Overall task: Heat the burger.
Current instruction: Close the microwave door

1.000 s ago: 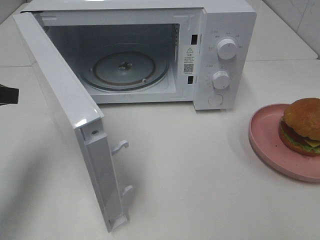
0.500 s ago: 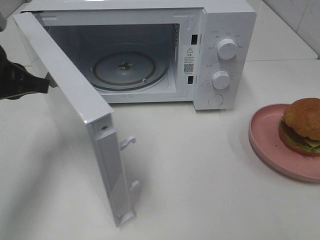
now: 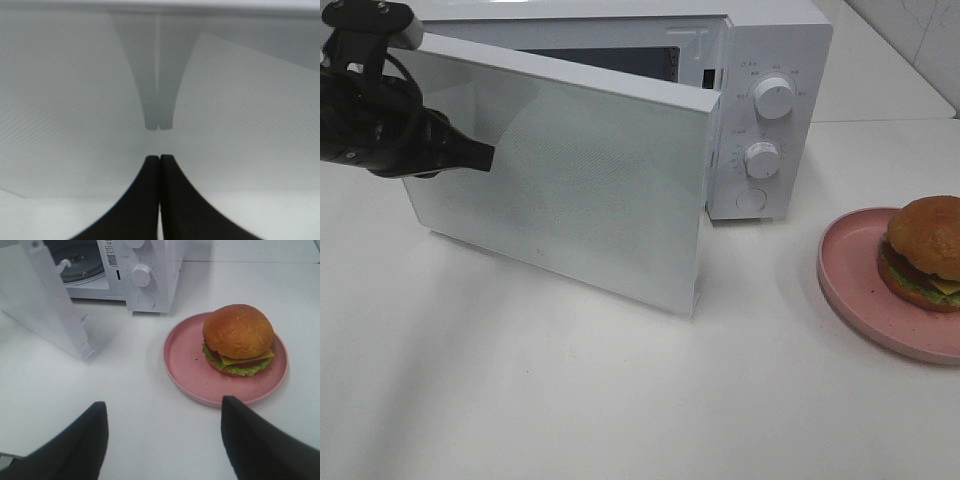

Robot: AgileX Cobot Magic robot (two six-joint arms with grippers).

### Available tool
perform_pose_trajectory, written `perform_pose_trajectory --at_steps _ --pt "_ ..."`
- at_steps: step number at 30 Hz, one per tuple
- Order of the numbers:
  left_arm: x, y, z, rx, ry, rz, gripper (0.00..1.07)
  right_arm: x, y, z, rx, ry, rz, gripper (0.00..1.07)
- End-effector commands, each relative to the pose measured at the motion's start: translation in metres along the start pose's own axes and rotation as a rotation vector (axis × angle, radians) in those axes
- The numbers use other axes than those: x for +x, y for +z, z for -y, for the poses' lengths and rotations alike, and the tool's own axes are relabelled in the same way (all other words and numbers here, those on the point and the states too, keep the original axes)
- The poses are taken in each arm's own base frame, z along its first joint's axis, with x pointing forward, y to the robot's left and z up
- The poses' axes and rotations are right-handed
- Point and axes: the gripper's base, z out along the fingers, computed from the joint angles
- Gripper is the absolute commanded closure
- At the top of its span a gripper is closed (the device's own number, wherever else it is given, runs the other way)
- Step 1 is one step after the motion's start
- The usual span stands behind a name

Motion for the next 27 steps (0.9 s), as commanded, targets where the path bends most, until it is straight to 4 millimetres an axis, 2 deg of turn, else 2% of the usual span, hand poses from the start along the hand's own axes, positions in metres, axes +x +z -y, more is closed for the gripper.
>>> perform_pose_trajectory --at_steps 1,6,12,27 --pt "-0.014 0.01 0.011 0.021 0.029 0.028 1.06 0.001 -0.003 0.0 0.0 0.003 0.035 0.46" --pt "-0.025 0.019 0.021 0.042 0.058 0.045 1.06 0.001 -0.003 0.0 0.0 0.003 0.035 0.46" --pt "-0.04 0.041 0.032 0.059 0.104 0.061 1.06 0.001 -0.003 0.0 0.0 0.003 0.035 0.46" --pt "-0.068 0.074 0.039 0.073 0.112 0.108 1.06 0.001 -0.003 0.0 0.001 0.003 0.035 0.46"
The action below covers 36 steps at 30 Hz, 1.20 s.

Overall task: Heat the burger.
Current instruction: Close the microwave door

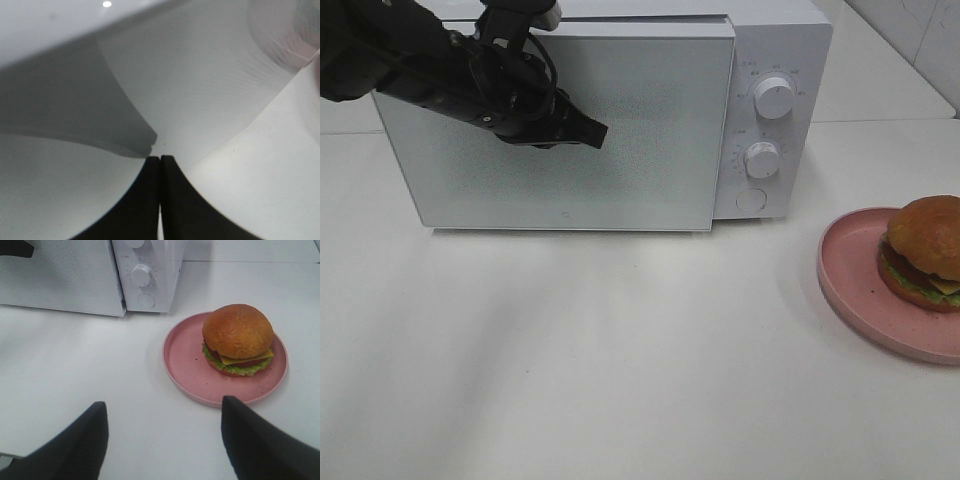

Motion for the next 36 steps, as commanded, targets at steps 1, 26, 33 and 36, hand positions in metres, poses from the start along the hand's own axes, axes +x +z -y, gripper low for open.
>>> perform_pose_trajectory --at_steps 1,26,33,36 --pt "-0.023 0.005 -0.005 -0.077 0.013 0.117 1.06 0.001 -0.003 0.0 0.001 0.003 0.035 0.46" --pt "-0.056 0.039 0.05 -0.018 0.155 0.224 1.06 0.001 -0.003 0.0 0.005 0.0 0.035 0.46" --pt "-0.055 0.046 0.05 -0.035 0.174 0.232 1.06 0.001 -0.003 0.0 0.005 0.0 0.035 0.46" --pt "-0.055 0.046 0.049 -0.039 0.195 0.232 1.06 0.001 -0.003 0.0 0.005 0.0 0.035 0.46"
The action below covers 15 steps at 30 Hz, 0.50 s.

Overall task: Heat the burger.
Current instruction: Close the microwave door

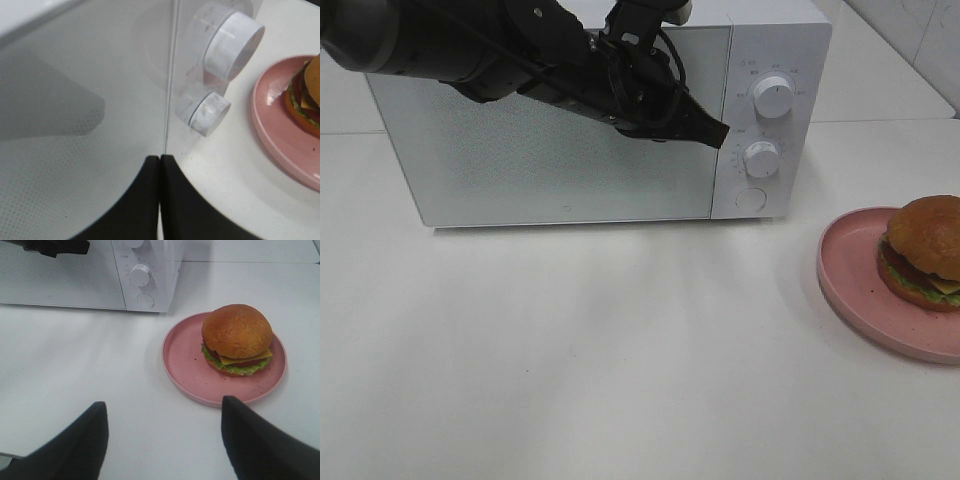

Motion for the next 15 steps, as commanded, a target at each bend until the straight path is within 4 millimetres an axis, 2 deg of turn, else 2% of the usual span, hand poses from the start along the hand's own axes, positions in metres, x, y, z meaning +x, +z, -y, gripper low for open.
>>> perform_pose_trajectory --at_steps 1,7,13,15 --pt "-0.017 -0.004 -0.026 -0.145 0.093 0.125 1.06 0.001 -0.003 0.0 0.004 0.001 0.035 0.46" --pt "-0.016 -0.003 -0.025 -0.138 0.115 0.114 1.06 0.001 -0.003 0.0 0.004 0.001 0.035 0.46" --pt "-0.01 -0.006 -0.016 -0.04 0.124 0.019 1.06 0.001 -0.003 0.0 0.004 0.001 0.035 0.46" --pt "-0.009 -0.013 -0.011 0.022 0.158 -0.042 1.06 0.001 -0.003 0.0 0.004 0.001 0.035 0.46"
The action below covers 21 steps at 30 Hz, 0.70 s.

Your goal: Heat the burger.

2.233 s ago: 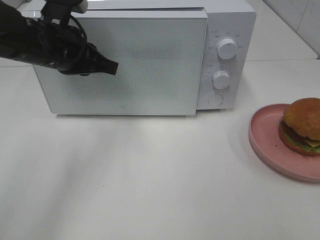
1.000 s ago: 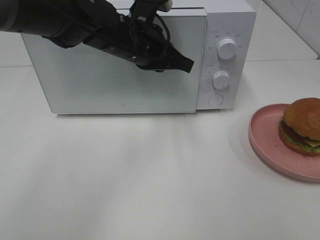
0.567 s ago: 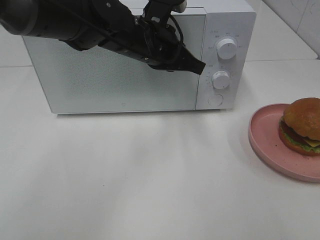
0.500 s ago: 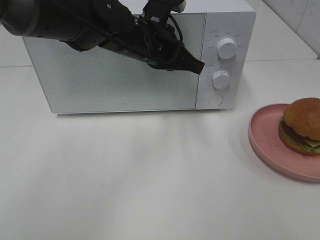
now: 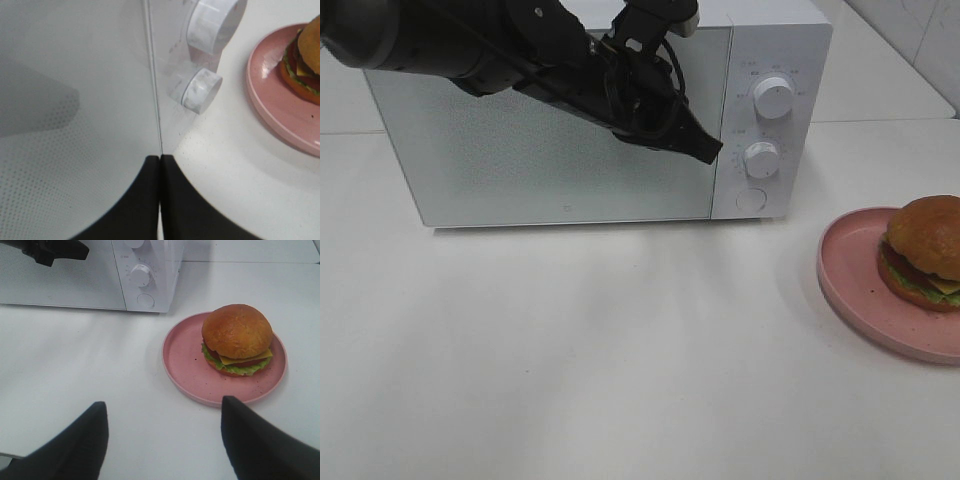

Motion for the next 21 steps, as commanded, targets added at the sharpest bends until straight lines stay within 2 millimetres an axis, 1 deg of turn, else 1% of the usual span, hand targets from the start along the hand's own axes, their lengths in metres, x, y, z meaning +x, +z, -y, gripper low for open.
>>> perform_pose_trajectory --at_steps 1,3,4,5,6,7,8,9,10,12,13,14,15,16,17,18,19,21 --pt "-0.009 -0.011 -0.012 -0.025 0.057 0.016 1.06 0.001 -0.003 0.0 0.004 0.001 0.035 0.46" --pt "-0.009 -0.021 -0.006 0.041 0.085 -0.042 1.06 0.001 -0.003 0.0 0.004 0.001 0.035 0.46" --pt "-0.009 -0.021 -0.006 0.041 0.085 -0.042 1.06 0.001 -0.003 0.0 0.004 0.001 0.035 0.46" --pt "-0.009 -0.03 -0.001 0.088 0.112 -0.091 1.06 0.001 -0.003 0.0 0.004 0.001 0.035 0.46" --pt "-0.009 -0.03 -0.001 0.088 0.112 -0.091 1.06 0.001 -0.003 0.0 0.004 0.001 0.035 0.46" --pt "-0.01 -0.035 0.0 0.104 0.122 -0.109 1.06 0.001 -0.003 0.0 0.004 0.001 0.035 0.46" --pt "-0.01 -0.044 0.003 0.137 0.134 -0.155 1.06 0.001 -0.003 0.0 0.004 0.001 0.035 0.46" --pt "-0.01 -0.044 0.003 0.137 0.134 -0.155 1.06 0.001 -0.003 0.0 0.004 0.001 0.035 0.46" --pt "-0.009 -0.054 0.006 0.16 0.132 -0.207 1.06 0.001 -0.003 0.0 0.004 0.001 0.035 0.46" --pt "-0.008 -0.058 0.007 0.172 0.125 -0.233 1.06 0.001 -0.003 0.0 0.004 0.001 0.035 0.46" --pt "-0.008 -0.068 0.009 0.185 0.11 -0.288 1.06 0.001 -0.003 0.0 0.004 0.001 0.035 0.46" --pt "-0.008 -0.068 0.009 0.185 0.11 -0.288 1.06 0.001 -0.003 0.0 0.004 0.001 0.035 0.46" --pt "-0.008 -0.074 0.01 0.188 0.102 -0.31 1.06 0.001 -0.003 0.0 0.004 0.001 0.035 0.46" --pt "-0.006 -0.084 0.009 0.188 0.069 -0.372 1.06 0.001 -0.003 0.0 0.004 0.001 0.035 0.46" --pt "-0.006 -0.084 0.009 0.188 0.069 -0.372 1.06 0.001 -0.003 0.0 0.004 0.001 0.035 0.46" --pt "-0.003 -0.094 0.01 0.193 0.039 -0.445 1.06 0.001 -0.003 0.0 0.004 0.001 0.035 0.46" --pt "-0.003 -0.094 0.01 0.193 0.039 -0.445 1.06 0.001 -0.003 0.0 0.004 0.001 0.035 0.46" --pt "0.002 -0.109 0.011 0.185 0.007 -0.555 1.06 0.001 -0.003 0.0 0.004 0.001 0.035 0.46"
